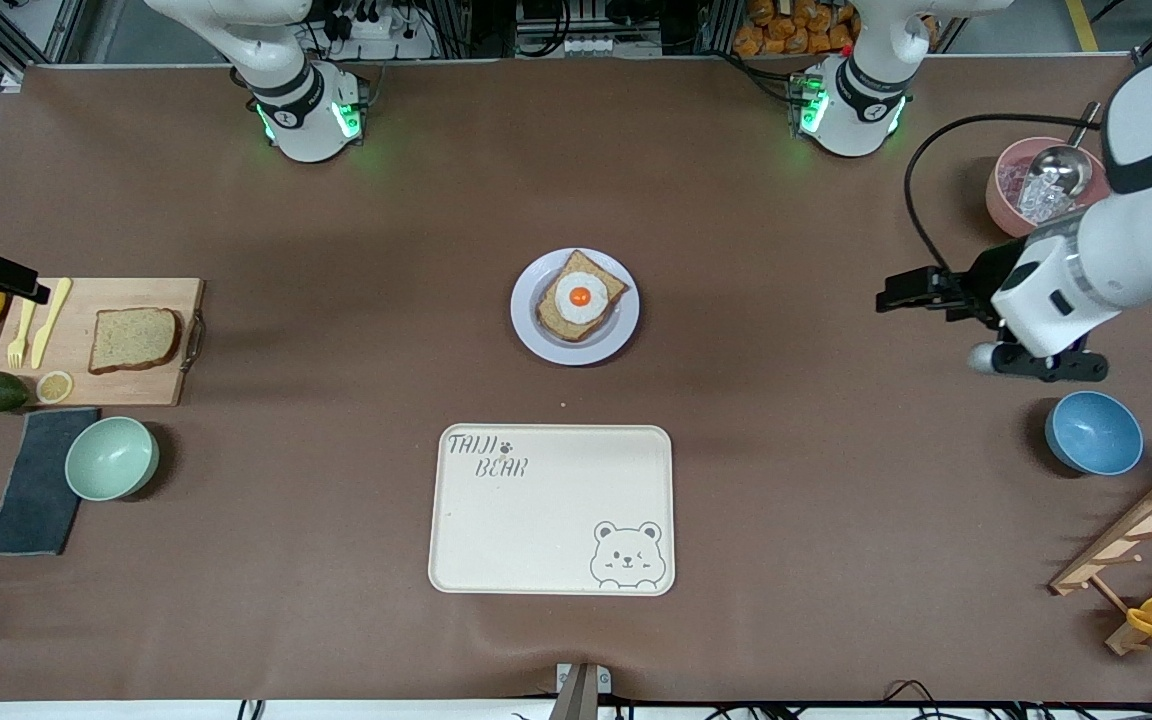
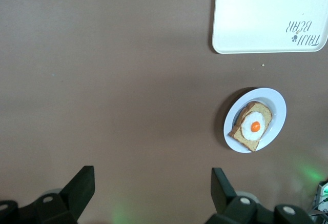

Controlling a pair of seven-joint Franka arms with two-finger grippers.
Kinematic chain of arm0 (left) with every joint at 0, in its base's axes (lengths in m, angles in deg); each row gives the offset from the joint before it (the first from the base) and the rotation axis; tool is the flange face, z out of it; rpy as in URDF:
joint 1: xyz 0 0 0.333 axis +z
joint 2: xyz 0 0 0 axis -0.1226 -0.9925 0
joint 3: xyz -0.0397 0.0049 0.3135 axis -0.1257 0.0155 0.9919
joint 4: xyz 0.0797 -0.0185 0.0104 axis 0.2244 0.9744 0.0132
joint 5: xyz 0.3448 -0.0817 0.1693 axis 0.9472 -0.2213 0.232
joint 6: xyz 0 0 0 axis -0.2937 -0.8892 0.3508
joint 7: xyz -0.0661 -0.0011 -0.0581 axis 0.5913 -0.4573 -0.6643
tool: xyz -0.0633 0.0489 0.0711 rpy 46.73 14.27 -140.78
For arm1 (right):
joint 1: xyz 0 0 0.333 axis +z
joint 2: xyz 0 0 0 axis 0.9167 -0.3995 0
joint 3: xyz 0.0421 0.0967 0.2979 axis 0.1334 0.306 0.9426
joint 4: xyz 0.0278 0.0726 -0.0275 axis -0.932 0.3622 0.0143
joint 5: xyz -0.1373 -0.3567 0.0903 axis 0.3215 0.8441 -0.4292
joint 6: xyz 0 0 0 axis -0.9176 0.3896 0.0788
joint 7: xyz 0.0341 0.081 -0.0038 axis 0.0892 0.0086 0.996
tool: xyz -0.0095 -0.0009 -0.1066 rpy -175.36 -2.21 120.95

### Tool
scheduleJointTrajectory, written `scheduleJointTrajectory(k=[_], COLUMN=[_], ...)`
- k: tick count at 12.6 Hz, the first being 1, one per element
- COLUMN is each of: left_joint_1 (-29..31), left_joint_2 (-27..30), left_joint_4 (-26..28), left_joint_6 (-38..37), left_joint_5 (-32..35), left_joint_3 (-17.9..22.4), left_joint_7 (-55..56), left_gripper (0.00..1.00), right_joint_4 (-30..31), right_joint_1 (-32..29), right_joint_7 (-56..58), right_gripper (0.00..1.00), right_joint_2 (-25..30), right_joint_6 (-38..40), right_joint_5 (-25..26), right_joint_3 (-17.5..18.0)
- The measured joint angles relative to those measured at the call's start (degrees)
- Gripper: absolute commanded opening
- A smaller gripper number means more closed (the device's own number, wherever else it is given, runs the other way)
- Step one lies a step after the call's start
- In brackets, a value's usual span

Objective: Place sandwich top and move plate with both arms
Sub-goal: 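Reach the right gripper to the bread while the left gripper lowers, then grasp the bread slice on the cutting board with the right gripper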

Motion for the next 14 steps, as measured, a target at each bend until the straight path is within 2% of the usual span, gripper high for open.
scheduleJointTrajectory(k=[3, 5, 7, 9, 11, 14], left_joint_1=[0.18, 0.16, 0.18, 0.17, 0.13, -0.99], left_joint_2=[-1.49, -2.13, -2.48, -2.58, -2.89, -4.95], left_joint_4=[0.0, 0.03, 0.07, 0.1, 0.12, 0.2], left_joint_6=[0.68, 0.69, 0.69, 0.69, 1.67, 7.74], left_joint_5=[-0.18, -0.2, -0.2, -0.2, -0.2, -0.33], left_joint_3=[0.03, 0.03, 0.03, 0.03, 0.01, -0.18], left_joint_7=[0.0, 0.0, 0.0, 0.0, 0.0, 0.18], left_gripper=[1.0, 1.0, 1.0, 1.0, 1.0, 1.0], right_joint_4=[6.64, 9.92, 12.25, 12.93, 13.62, 14.43], right_joint_1=[-0.03, -0.05, -0.14, -0.53, -1.31, -2.09], right_joint_7=[6.28, 14.17, 21.19, 24.36, 29.66, 42.56], right_gripper=[1.0, 1.0, 1.0, 0.99, 0.95, 0.9], right_joint_2=[0.08, -0.93, -3.75, -7.16, -10.71, -16.98], right_joint_6=[-6.11, -11.63, -17.5, -20.57, -24.55, -29.56], right_joint_5=[0.0, 0.0, -0.05, -0.33, -3.99, -14.14], right_joint_3=[-3.61, -7.26, -11.43, -12.84, -12.95, -13.62])
